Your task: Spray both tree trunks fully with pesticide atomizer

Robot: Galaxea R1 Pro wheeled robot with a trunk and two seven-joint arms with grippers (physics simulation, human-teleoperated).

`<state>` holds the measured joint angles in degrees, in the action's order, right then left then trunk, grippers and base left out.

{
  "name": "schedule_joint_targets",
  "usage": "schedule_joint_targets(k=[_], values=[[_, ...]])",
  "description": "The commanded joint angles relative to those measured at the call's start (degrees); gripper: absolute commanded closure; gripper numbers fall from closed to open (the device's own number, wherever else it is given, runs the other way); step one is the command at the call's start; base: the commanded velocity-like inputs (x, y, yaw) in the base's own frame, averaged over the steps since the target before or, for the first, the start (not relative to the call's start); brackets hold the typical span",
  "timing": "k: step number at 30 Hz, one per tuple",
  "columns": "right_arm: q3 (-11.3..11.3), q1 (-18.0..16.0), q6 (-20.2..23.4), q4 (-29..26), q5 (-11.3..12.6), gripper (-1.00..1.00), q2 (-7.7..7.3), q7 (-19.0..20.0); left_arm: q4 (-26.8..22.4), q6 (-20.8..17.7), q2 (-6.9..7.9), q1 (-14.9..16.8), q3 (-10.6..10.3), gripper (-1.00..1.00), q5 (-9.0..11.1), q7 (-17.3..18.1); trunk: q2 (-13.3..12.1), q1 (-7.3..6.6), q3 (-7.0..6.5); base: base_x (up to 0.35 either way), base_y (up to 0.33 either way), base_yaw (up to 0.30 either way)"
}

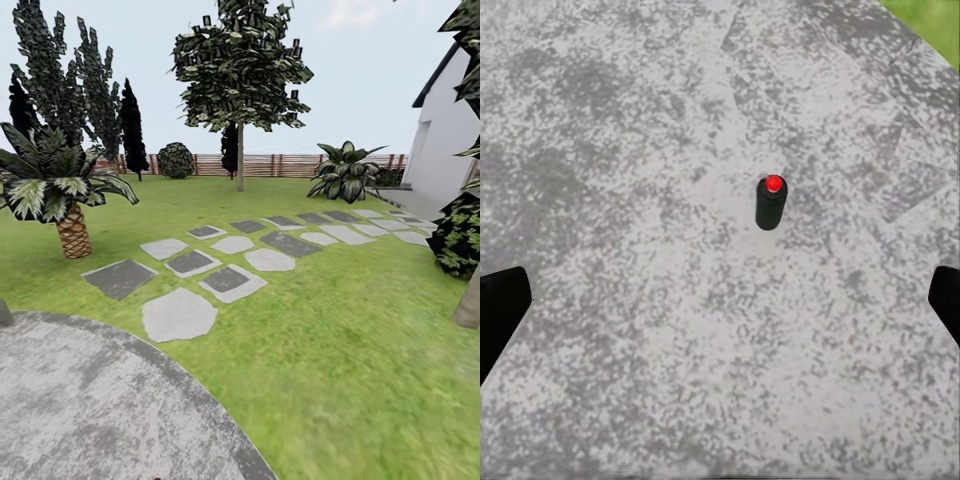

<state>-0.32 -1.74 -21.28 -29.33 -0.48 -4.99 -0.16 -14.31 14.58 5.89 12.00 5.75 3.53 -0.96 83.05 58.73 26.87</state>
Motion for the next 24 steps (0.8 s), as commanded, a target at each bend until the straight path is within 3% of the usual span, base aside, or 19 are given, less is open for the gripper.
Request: schedule_joint_targets(k=[1, 10, 13, 16, 24], values=[[-0.03, -0.02, -0.16, 0.02, -0.05, -1.0, -0.02, -0.02, 0.07, 0.19, -0.01, 0.05, -0.04, -1.0, 0.38, -0.01, 0.03, 0.0, 0.06, 0.001, -0.001, 0.276], [-0.03, -0.02, -0.16, -0.02, -0.05, -1.0, -0.02, -0.02, 0.07, 0.27, -0.02, 0.04, -0.04, -1.0, 0.8, -0.01, 0.03, 0.0, 0.06, 0.0, 0.0, 0.276], [-0.03, -0.02, -0.16, -0.03, -0.05, -1.0, -0.02, -0.02, 0.07, 0.28, 0.09, 0.05, -0.04, -1.0, 2.46, -0.01, 0.03, 0.0, 0.06, 0.0, 0.0, 0.276], [-0.03, -0.02, -0.16, -0.03, -0.05, -1.0, -0.02, -0.02, 0.07, 0.28, 0.57, 0.04, -0.04, -1.0, 5.67, 0.05, 0.03, 0.0, 0.06, 0.0, 0.0, 0.276], [-0.03, -0.02, -0.16, -0.03, -0.05, -1.0, -0.02, -0.02, 0.04, 0.34, 0.86, 0.05, -0.1, -1.0, 6.34, 0.14, 0.03, 0.0, 0.06, 0.0, 0.0, 0.276]])
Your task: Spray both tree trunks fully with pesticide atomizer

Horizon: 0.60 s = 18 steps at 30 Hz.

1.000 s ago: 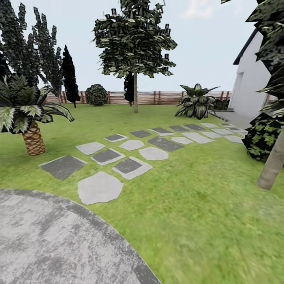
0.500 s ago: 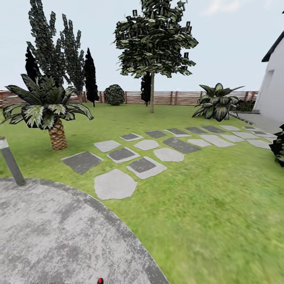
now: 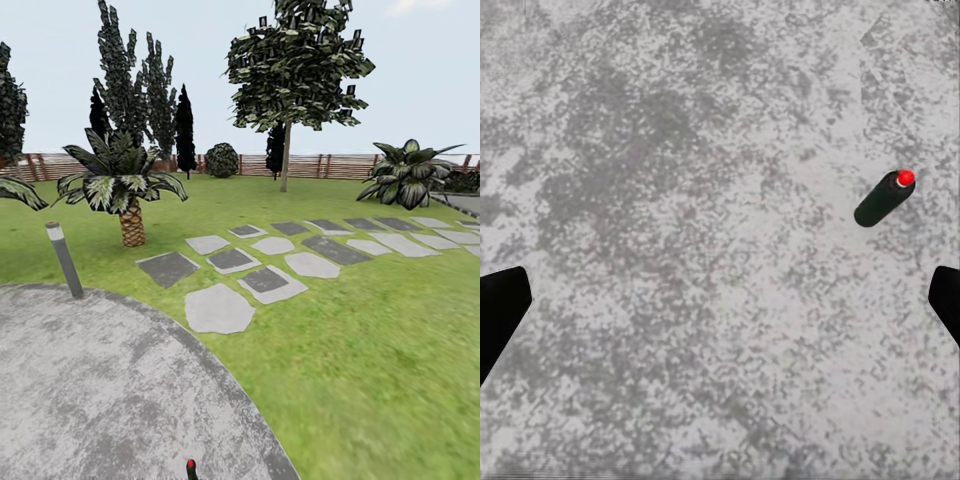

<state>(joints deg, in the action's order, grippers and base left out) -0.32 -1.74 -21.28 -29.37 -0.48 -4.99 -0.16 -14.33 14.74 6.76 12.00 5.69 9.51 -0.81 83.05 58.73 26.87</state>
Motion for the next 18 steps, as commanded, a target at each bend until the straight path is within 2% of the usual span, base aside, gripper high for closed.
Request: schedule_joint_targets(k=[1, 10, 18], values=[[-0.03, -0.02, -0.16, 0.01, -0.05, -1.0, -0.02, -0.02, 0.04, 0.18, -0.03, 0.05, -0.09, -1.0, 0.35, 0.01, 0.03, 0.0, 0.06, 0.0, 0.0, 0.276], [-0.03, -0.02, -0.16, 0.03, -0.05, -1.0, -0.02, -0.02, 0.01, 0.15, 0.0, 0.04, -0.1, -1.0, 0.31, 0.0, 0.03, 0.0, 0.06, 0.008, -0.001, 0.265], [-0.03, 0.0, -0.16, 0.24, -0.12, -1.0, -0.02, -0.02, 0.0, 0.11, 0.02, 0.04, -0.11, -1.0, 0.25, -0.07, 0.03, 0.0, 0.06, 0.173, -0.146, 0.04]])
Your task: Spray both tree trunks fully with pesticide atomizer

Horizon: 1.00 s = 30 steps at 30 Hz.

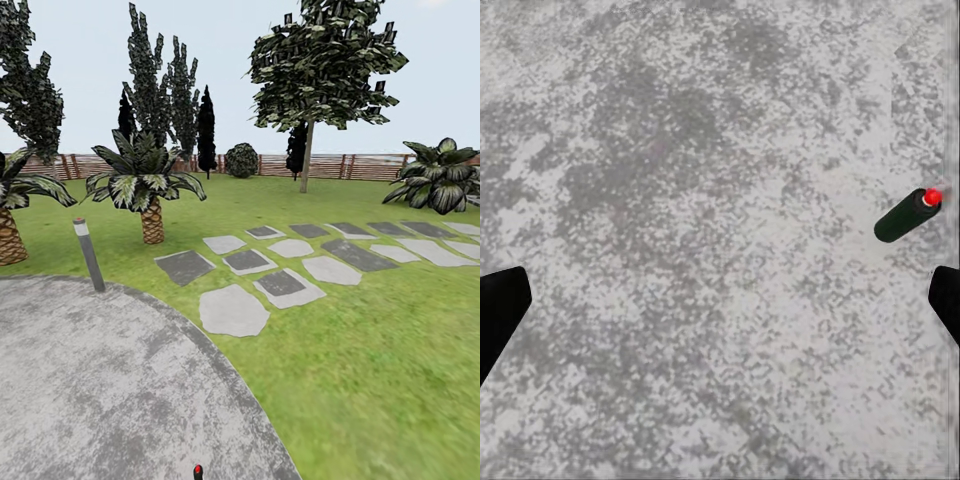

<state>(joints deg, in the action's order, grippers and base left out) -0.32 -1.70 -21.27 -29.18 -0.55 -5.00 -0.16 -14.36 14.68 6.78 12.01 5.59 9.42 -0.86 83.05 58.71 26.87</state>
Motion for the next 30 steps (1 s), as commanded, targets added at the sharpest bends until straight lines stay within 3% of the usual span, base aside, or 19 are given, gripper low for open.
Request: schedule_joint_targets(k=[1, 30], values=[[-0.05, -0.04, -0.17, 0.06, -0.06, -1.0, -0.01, -0.02, 0.03, 0.17, -0.01, 0.03, -0.01, -1.0, 0.34, -0.01, 0.03, 0.02, 0.06, 0.188, -0.219, 0.004], [-0.03, -0.05, -0.17, -0.25, 0.02, -1.0, 0.31, -0.02, 0.05, 0.17, 0.07, 0.05, 0.03, -1.0, 0.43, -0.02, 0.03, 0.02, 0.06, 0.168, -0.238, 0.011]])
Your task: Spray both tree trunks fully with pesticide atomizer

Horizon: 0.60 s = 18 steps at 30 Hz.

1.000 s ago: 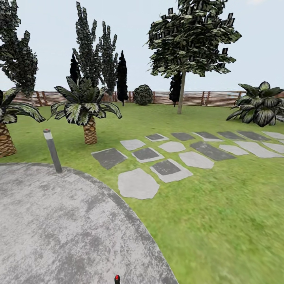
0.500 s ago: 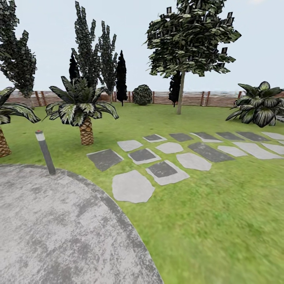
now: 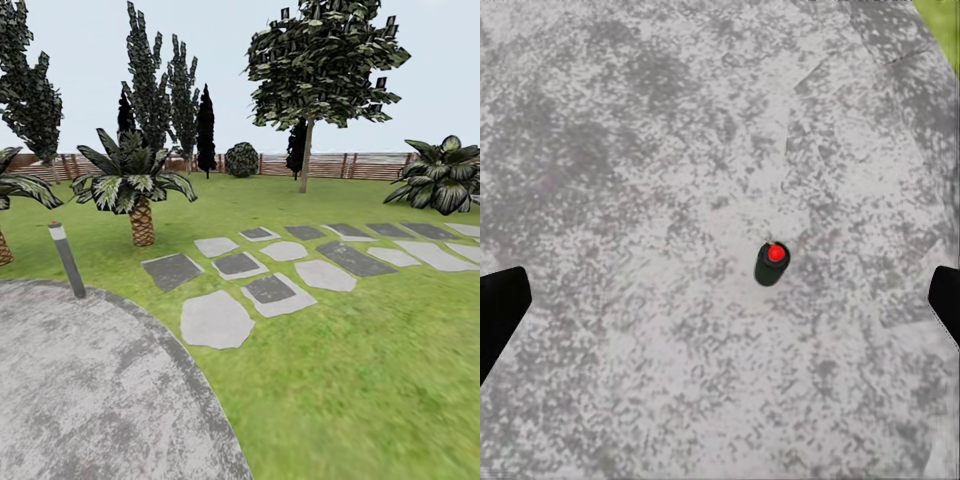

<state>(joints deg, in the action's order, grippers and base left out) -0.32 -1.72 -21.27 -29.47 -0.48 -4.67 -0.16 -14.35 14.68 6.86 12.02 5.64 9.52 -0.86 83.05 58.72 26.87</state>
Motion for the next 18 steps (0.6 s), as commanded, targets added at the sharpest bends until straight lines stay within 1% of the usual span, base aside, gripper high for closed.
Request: schedule_joint_targets(k=[1, 9, 18], values=[[-0.03, -0.03, -0.17, 0.04, -0.05, -1.0, -0.03, -0.02, 0.04, 0.17, -0.01, 0.04, -0.01, -1.0, 0.33, -0.02, 0.03, 0.01, 0.06, 0.165, -0.24, 0.172], [-0.05, -0.03, -0.17, 0.08, -0.05, -1.0, -0.02, -0.02, 0.04, 0.17, -0.01, 0.03, -0.01, -1.0, 0.33, -0.02, 0.03, 0.01, 0.06, 0.12, -0.257, 0.253], [-0.03, -0.04, -0.18, 0.11, -0.05, -1.0, 0.0, -0.02, 0.02, 0.17, -0.01, 0.03, -0.01, -1.0, 0.33, -0.02, 0.03, 0.01, 0.06, 0.007, -0.277, 0.276]])
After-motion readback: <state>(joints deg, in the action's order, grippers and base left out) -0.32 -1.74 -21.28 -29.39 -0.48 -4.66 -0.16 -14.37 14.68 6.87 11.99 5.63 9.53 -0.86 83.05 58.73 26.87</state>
